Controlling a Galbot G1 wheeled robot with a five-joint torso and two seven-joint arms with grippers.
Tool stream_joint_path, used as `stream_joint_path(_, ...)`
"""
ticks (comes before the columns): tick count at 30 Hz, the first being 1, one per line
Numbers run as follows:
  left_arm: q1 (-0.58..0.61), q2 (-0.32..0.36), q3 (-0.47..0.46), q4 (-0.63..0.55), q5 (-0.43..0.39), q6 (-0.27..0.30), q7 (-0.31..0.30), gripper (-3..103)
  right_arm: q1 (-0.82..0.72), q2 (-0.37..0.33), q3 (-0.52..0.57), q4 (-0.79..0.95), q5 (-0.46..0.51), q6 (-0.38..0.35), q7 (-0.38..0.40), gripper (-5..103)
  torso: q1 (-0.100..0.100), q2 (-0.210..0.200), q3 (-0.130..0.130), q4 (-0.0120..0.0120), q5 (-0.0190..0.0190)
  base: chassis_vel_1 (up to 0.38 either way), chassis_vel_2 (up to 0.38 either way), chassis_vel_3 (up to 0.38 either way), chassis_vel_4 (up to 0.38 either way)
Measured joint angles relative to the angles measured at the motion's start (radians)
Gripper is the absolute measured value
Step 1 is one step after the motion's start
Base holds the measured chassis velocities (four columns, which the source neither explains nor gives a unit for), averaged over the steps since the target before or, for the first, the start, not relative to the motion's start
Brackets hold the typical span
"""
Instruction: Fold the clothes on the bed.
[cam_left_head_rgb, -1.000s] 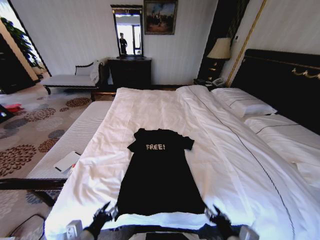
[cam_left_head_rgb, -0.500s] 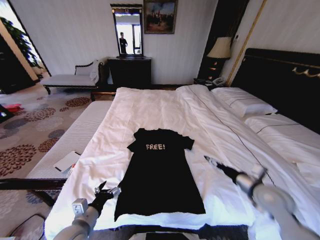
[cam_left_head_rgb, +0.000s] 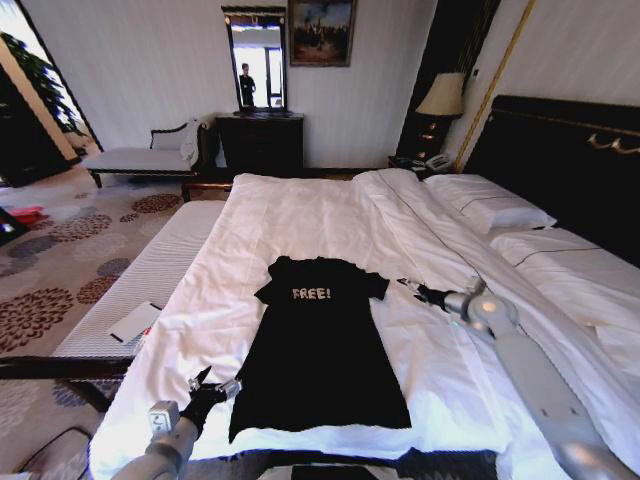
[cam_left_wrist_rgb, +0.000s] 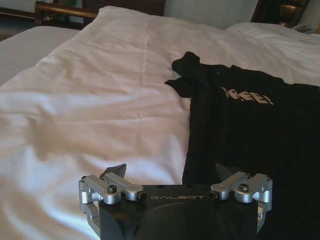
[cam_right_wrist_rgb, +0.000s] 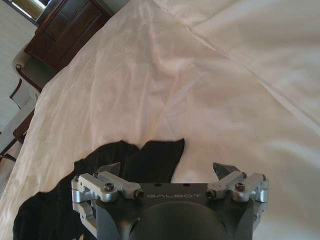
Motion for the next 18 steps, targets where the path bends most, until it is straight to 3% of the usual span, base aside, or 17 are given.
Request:
stream_joint_path(2,-0.007,0.006,0.008,0.005,-0.001,0.000,0.002,100,0.041,0.008,-0.014,-0.041,-0.016,-0.001,-0.015,100,0.000,0.000,0.000,-0.0017,-0.0002,0.000,0.000,0.000,0.000)
stream_joint_path(7,-0.007,0.009,0.016,0.000,-0.016,-0.006,0.003,100,0.129,0.022,-0.080,-0.137,-0.053,-0.004,-0.047,100,0.000,0.000,0.000,0.0002,-0.0002,0.000,0.000,0.000,0.000)
stream_joint_path(18,-0.008,0.028,-0.002,-0.016,-0.060,-0.026,0.003,100,0.277,0.075,-0.210,-0.385,-0.171,0.024,-0.138,100,0.000,0.000,0.000,-0.0003,-0.0002,0.000,0.000,0.000,0.000)
